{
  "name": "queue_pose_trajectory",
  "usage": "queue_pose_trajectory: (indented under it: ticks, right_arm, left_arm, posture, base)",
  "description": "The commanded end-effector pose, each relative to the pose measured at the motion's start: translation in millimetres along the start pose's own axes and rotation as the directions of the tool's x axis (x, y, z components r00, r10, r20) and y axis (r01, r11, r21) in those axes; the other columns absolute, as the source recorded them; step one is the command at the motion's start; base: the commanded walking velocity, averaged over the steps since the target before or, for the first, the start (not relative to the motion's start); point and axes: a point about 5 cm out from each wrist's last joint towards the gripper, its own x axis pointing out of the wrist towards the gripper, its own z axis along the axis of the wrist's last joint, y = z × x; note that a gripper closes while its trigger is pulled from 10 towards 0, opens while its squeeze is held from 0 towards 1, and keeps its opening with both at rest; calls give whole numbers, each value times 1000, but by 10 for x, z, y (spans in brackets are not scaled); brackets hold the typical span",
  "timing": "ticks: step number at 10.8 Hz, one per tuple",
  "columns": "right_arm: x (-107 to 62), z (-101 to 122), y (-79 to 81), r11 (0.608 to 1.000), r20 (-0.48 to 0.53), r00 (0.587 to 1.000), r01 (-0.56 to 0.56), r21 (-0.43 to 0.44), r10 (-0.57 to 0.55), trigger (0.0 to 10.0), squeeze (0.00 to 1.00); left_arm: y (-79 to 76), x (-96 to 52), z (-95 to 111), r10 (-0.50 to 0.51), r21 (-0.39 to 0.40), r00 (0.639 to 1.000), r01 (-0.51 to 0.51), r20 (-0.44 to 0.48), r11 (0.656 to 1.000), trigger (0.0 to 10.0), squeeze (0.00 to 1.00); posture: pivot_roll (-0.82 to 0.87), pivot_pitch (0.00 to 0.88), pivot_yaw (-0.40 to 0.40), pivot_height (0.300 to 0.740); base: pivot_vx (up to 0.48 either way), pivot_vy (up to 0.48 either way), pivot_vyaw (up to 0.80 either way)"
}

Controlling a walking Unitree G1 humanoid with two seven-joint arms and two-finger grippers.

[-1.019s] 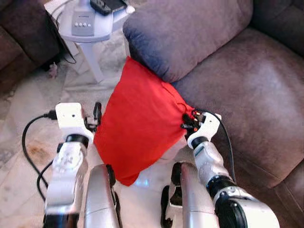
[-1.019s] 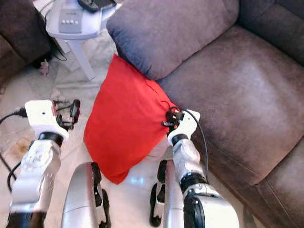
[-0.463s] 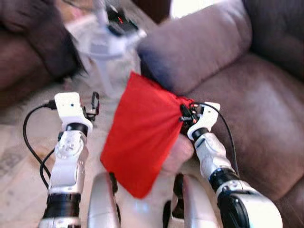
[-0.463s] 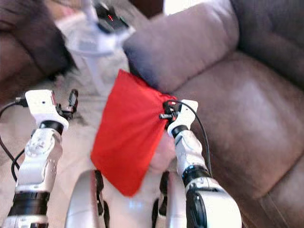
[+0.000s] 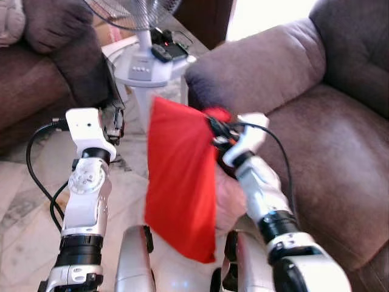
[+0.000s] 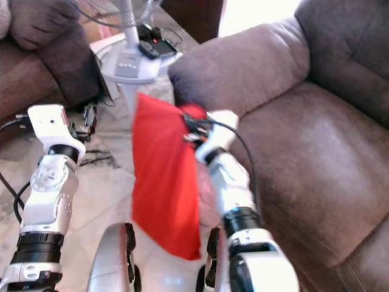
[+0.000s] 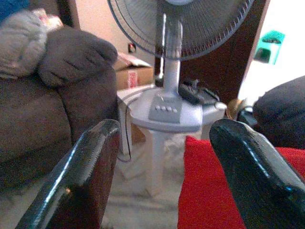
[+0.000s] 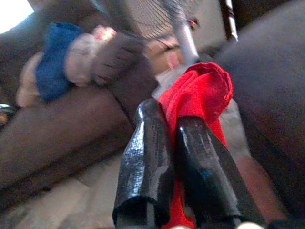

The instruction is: Move the pillow to the sofa from floor

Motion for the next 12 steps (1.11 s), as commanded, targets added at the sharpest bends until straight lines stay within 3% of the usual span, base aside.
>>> queue_pose_trajectory:
  ticks: [1, 4, 6, 7, 9, 12]
  right_arm:
    - [88, 370, 61, 998, 155, 987, -42, -55, 50, 10000, 0]
    - [-112, 385, 105, 983, 110, 978, -169, -70, 175, 10000, 0]
    - [-304, 376, 173, 942, 55, 940, -336, -21, 337, 10000, 0]
    - [-291, 471, 270, 927, 103, 923, -375, 20, 371, 10000, 0]
    - [-167, 622, 642, 861, 168, 852, -508, 32, 496, 10000, 0]
    - [-168, 669, 794, 809, 201, 808, -579, 97, 554, 10000, 0]
  left_arm:
    - [14, 4, -12, 3, -14, 1000, -3, 2, 1000, 10000, 0]
    - [-11, -52, -79, -8, -93, 1000, 6, -23, 996, 10000, 0]
    - [3, -73, -88, -12, -208, 999, 4, -36, 978, 10000, 0]
    - [54, -76, -75, 8, -211, 999, -15, -32, 977, 10000, 0]
    - [96, -34, -26, 26, -212, 1000, -27, -10, 977, 10000, 0]
    - [57, -37, 28, 10, -248, 1000, -8, 8, 969, 10000, 0]
  posture:
    - [139, 46, -65, 584]
    - [121, 42, -59, 584]
    - [124, 38, -59, 584]
    - [123, 34, -59, 584]
    - [132, 27, -62, 584]
    - [133, 42, -71, 584]
  base:
    - [0, 0, 0]
    - [0, 0, 0]
    - [0, 0, 0]
    - [0, 0, 0]
    - [0, 0, 0]
    - [0, 0, 0]
